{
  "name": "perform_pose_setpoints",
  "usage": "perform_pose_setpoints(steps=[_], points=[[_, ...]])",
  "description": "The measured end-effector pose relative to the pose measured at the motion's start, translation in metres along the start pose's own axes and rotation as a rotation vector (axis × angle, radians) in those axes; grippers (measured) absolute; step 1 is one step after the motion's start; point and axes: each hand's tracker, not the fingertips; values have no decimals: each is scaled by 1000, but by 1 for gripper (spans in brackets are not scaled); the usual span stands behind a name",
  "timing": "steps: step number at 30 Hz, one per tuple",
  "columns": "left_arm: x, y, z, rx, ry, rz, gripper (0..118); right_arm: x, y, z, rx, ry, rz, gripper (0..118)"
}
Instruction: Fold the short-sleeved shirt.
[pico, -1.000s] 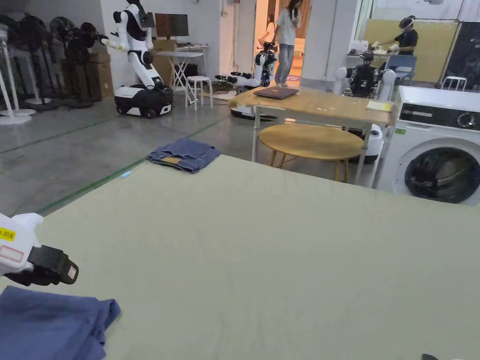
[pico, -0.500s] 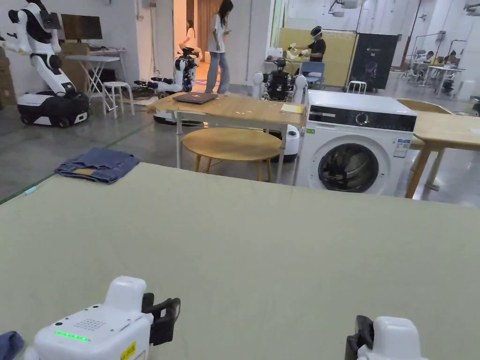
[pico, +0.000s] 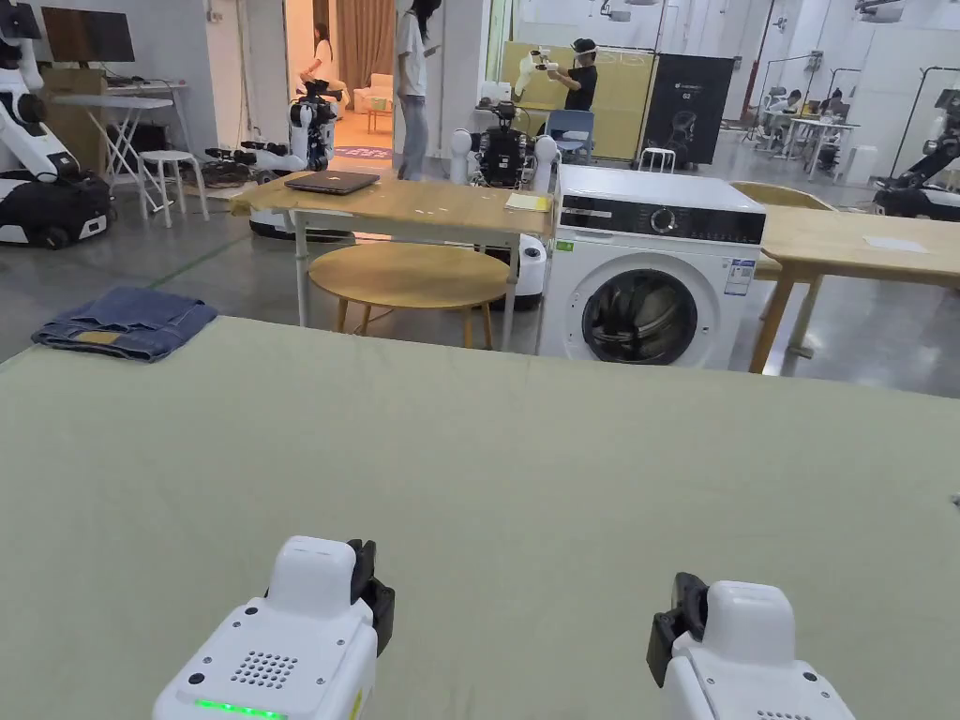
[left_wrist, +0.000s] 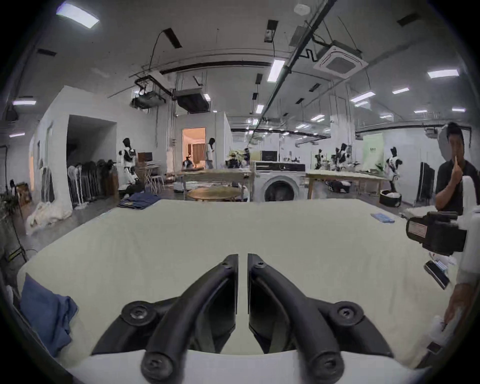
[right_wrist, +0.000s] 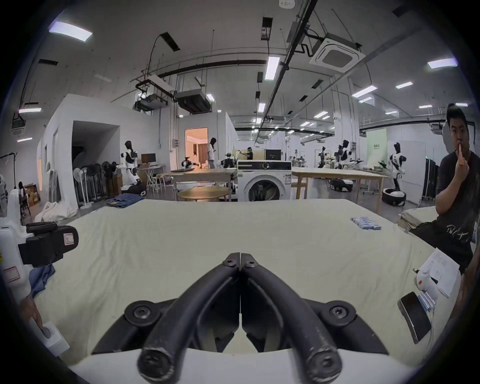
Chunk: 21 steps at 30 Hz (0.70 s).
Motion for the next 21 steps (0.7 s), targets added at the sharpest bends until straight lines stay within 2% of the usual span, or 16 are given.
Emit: perform_pose_setpoints(steps=[9,16,18,19,21], points=[[9,4,3,42,17,4,1,-2,3,2,45,-5,3,0],[17,6,4,65,36,-26,2,-5,0,4,55,-5,35,0],[16,7,5,65,32,-28,9,-4,0,4,55,-8,36,0],[17,7,5,65,28,-25,19,-3,-1,3,54,-7,37,1],[17,8,5,58,6,-23,33,-3,0,2,54,-10,42,11]])
